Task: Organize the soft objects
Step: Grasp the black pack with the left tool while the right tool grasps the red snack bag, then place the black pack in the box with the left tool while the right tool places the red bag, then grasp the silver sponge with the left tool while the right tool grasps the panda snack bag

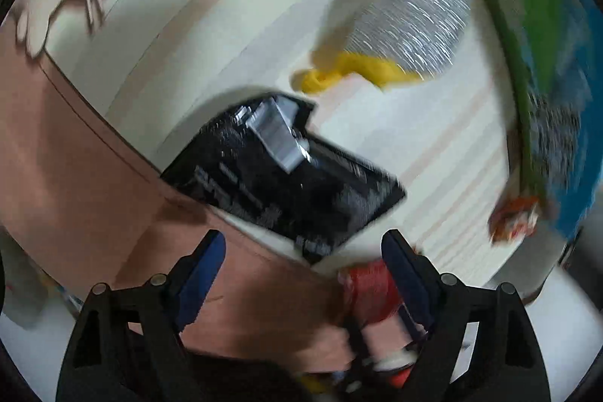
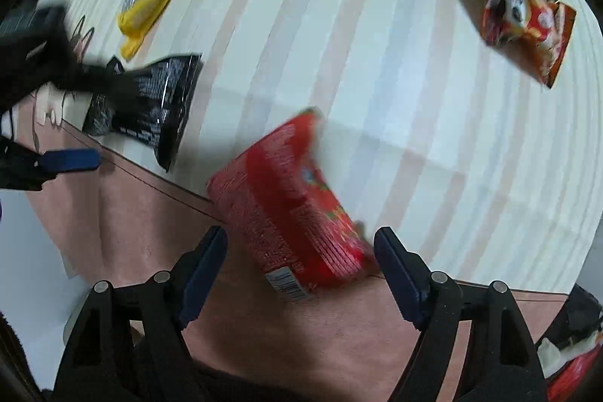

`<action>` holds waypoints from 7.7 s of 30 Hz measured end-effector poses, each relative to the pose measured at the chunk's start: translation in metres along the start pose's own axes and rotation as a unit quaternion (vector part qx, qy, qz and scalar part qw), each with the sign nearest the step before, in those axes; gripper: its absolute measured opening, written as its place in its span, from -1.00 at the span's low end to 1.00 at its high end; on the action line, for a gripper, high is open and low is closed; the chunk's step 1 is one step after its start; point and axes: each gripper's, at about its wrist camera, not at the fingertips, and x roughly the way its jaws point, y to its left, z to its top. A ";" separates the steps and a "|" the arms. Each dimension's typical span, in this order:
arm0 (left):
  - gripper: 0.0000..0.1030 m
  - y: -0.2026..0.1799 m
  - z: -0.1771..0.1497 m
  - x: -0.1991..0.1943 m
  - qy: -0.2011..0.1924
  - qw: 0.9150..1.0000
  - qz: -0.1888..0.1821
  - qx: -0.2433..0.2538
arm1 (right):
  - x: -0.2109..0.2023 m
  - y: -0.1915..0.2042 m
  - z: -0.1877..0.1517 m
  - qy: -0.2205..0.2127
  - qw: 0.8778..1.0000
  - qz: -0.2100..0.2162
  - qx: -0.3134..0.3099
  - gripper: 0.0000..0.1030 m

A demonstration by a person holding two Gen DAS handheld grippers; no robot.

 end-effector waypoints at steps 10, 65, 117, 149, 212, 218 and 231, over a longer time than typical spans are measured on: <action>0.34 -0.038 -0.002 0.017 -0.042 0.994 0.076 0.067 | 0.013 0.000 -0.008 0.013 1.000 -0.021 -0.011 0.33; -0.15 -0.268 -0.140 -0.104 -0.180 0.886 0.049 0.424 | -0.173 -0.049 0.028 -0.104 0.987 0.085 0.093 -0.05; 0.75 -0.360 0.077 -0.041 0.020 0.917 0.121 0.380 | -0.129 -0.110 0.277 -0.033 0.990 0.019 0.132 0.74; 0.90 -0.282 -0.076 -0.135 -0.275 0.866 0.131 0.396 | -0.218 -0.132 0.114 -0.227 0.956 -0.014 0.184 1.00; -0.57 -0.121 -0.091 0.076 -0.105 0.900 0.205 0.370 | -0.049 -0.121 -0.004 -0.060 0.984 0.002 0.167 0.66; -0.57 -0.161 -0.100 0.079 -0.116 0.896 0.209 0.374 | -0.060 -0.077 0.019 -0.081 0.988 -0.048 0.125 0.66; -0.87 -0.163 -0.109 0.054 -0.127 0.891 0.203 0.385 | -0.012 -0.029 0.029 -0.038 0.991 -0.109 0.072 0.00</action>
